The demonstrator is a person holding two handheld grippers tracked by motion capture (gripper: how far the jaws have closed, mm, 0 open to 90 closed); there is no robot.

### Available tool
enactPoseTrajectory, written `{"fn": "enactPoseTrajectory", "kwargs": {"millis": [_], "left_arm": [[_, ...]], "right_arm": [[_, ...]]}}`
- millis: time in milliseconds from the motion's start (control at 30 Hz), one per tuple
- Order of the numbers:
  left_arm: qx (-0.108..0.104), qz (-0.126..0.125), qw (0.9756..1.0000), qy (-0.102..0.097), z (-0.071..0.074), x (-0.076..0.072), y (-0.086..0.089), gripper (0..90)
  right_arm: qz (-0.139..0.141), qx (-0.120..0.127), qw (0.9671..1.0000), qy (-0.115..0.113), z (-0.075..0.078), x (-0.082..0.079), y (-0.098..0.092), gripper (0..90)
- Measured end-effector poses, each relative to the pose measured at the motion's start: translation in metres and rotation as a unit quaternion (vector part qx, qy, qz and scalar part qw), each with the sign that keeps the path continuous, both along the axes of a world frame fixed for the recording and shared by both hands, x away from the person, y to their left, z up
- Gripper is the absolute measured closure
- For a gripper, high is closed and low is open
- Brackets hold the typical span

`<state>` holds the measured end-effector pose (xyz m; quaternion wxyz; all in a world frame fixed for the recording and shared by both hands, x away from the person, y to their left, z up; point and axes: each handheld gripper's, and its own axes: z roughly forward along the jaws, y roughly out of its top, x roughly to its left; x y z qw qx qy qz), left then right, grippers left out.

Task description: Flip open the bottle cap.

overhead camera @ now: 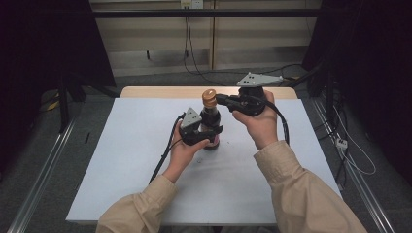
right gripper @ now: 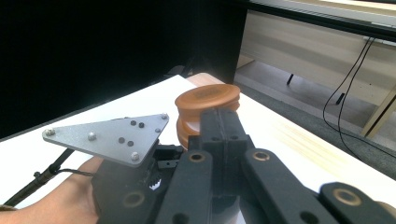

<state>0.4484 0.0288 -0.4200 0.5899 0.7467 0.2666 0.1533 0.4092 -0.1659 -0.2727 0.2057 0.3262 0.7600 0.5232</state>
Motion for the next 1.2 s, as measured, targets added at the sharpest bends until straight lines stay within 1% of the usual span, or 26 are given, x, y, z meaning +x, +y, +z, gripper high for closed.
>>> {"fn": "enactPoseTrajectory", "kwargs": {"millis": [167, 233, 300, 333, 467, 633, 700, 767, 933, 967, 1000, 1067, 1100, 1133, 1167, 1200], "left_arm": [[-0.001, 0.001, 1.0000, -0.001, 0.000, 0.000, 0.000, 29.9], [0.008, -0.002, 1.0000, -0.005, 0.000, 0.000, 0.001, 29.9], [0.007, -0.002, 1.0000, -0.005, 0.000, 0.000, 0.001, 29.8], [0.001, 0.001, 1.0000, -0.003, 0.000, 0.000, 0.000, 29.8], [0.000, 0.000, 1.0000, -0.004, 0.000, 0.000, 0.000, 29.7], [0.000, -0.002, 1.0000, -0.004, -0.001, -0.001, -0.001, 29.7], [0.003, -0.003, 1.0000, -0.006, 0.000, -0.001, 0.000, 29.7], [0.001, -0.002, 1.0000, -0.005, -0.001, -0.001, -0.001, 29.7], [0.000, 0.002, 1.0000, -0.006, -0.001, -0.002, -0.001, 29.7], [-0.002, 0.002, 1.0000, -0.005, -0.001, -0.002, -0.001, 29.7], [0.007, -0.002, 0.9999, -0.009, -0.001, -0.001, 0.000, 29.7], [0.008, -0.003, 0.9999, -0.009, -0.001, -0.001, 0.001, 29.7], [0.006, -0.003, 0.9999, -0.008, -0.001, -0.001, 0.001, 29.7], [-0.003, -0.001, 1.0000, -0.004, -0.001, -0.001, 0.000, 29.7], [0.005, -0.003, 1.0000, -0.008, -0.001, -0.001, 0.000, 29.7], [-0.003, -0.001, 1.0000, -0.005, -0.001, -0.001, 0.000, 29.7]], "right_arm": [[-0.002, 0.003, 1.0000, -0.001, -0.002, -0.001, 0.000, 90.0], [-0.001, 0.006, 1.0000, 0.000, -0.003, -0.001, -0.001, 90.0], [-0.001, 0.009, 1.0000, 0.000, -0.004, -0.001, -0.002, 90.0], [0.000, 0.009, 1.0000, 0.001, -0.004, -0.001, -0.002, 90.0], [0.001, 0.009, 1.0000, 0.002, -0.005, -0.002, -0.003, 90.0], [0.001, 0.001, 0.9999, 0.011, -0.013, -0.002, -0.006, 90.0], [0.000, 0.002, 0.9999, 0.013, -0.016, -0.002, -0.007, 90.0], [-0.001, 0.000, 0.9999, 0.013, -0.016, -0.001, -0.006, 90.0], [-0.002, 0.003, 0.9999, 0.009, -0.011, 0.000, -0.005, 90.0], [-0.001, -0.001, 0.9999, 0.011, -0.010, 0.001, -0.005, 90.0], [-0.001, -0.005, 0.9999, 0.009, -0.009, 0.001, -0.004, 90.0], [-0.002, -0.006, 1.0000, 0.007, -0.007, 0.001, -0.002, 90.0], [-0.001, -0.007, 1.0000, 0.006, -0.006, 0.001, -0.001, 90.0], [-0.001, -0.009, 0.9999, 0.006, -0.005, 0.001, 0.000, 90.0], [-0.002, -0.009, 0.9999, 0.005, -0.004, 0.001, 0.000, 90.0], [-0.001, -0.005, 1.0000, 0.006, -0.004, 0.001, 0.000, 90.0]]}}
